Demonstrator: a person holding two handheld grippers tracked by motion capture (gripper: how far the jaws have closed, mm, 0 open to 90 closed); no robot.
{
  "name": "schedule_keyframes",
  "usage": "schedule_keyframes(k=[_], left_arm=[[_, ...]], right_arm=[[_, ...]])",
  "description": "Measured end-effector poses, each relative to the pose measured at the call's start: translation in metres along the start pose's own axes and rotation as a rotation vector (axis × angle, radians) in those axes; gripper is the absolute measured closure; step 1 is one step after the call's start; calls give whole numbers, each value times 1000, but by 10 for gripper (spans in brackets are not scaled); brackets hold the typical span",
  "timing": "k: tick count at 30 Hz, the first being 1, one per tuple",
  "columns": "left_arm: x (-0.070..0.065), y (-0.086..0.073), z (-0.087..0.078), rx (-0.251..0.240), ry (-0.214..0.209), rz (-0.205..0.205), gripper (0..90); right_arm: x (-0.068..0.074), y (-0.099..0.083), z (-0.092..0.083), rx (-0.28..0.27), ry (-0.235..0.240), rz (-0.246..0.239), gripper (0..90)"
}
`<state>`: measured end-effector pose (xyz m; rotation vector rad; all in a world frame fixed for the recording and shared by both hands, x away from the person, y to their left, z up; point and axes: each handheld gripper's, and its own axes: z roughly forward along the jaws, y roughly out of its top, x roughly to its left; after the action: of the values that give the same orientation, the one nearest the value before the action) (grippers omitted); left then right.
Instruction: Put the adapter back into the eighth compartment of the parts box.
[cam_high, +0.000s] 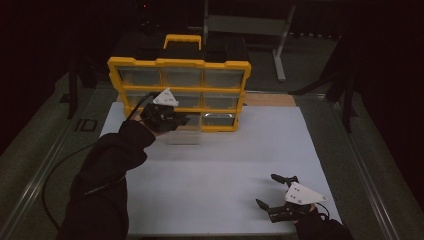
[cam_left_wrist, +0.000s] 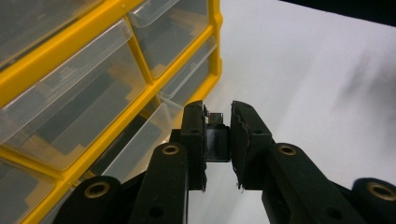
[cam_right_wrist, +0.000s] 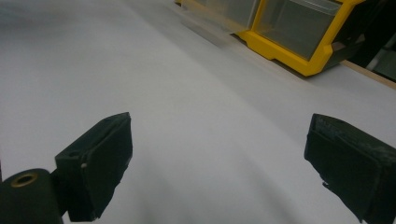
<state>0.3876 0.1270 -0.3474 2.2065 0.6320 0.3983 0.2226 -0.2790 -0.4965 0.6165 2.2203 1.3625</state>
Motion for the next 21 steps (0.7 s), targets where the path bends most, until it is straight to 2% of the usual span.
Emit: schedule_keyframes(k=[4, 6, 7, 9, 12, 14, 17, 19, 21], left_arm=[[3, 0, 4, -4, 26, -29, 754], [3, 0, 4, -4, 26, -29, 754], [7, -2, 8, -7, 30, -51, 754], [8, -4, 11, -9, 50, -67, 754], [10, -5, 12, -11, 53, -75, 754], [13, -8, 18, -33, 110, -109, 753], [15, -9, 20, -37, 117, -128, 753], [16, -12, 23, -38, 138, -146, 753], [17, -12, 23, -43, 136, -156, 753]], right_arm=[[0, 0, 0, 0, 0, 3, 79], [0, 0, 0, 0, 1, 0, 79], [0, 0, 0, -1, 1, 0, 79], [0, 0, 0, -1, 1, 2, 79], [0, 0, 0, 0, 0, 2, 79], [0, 0, 0, -1, 1, 3, 79], [0, 0, 0, -2, 2, 1, 79], [0, 0, 0, -1, 1, 1, 79], [0, 0, 0, 0, 1, 3, 79]])
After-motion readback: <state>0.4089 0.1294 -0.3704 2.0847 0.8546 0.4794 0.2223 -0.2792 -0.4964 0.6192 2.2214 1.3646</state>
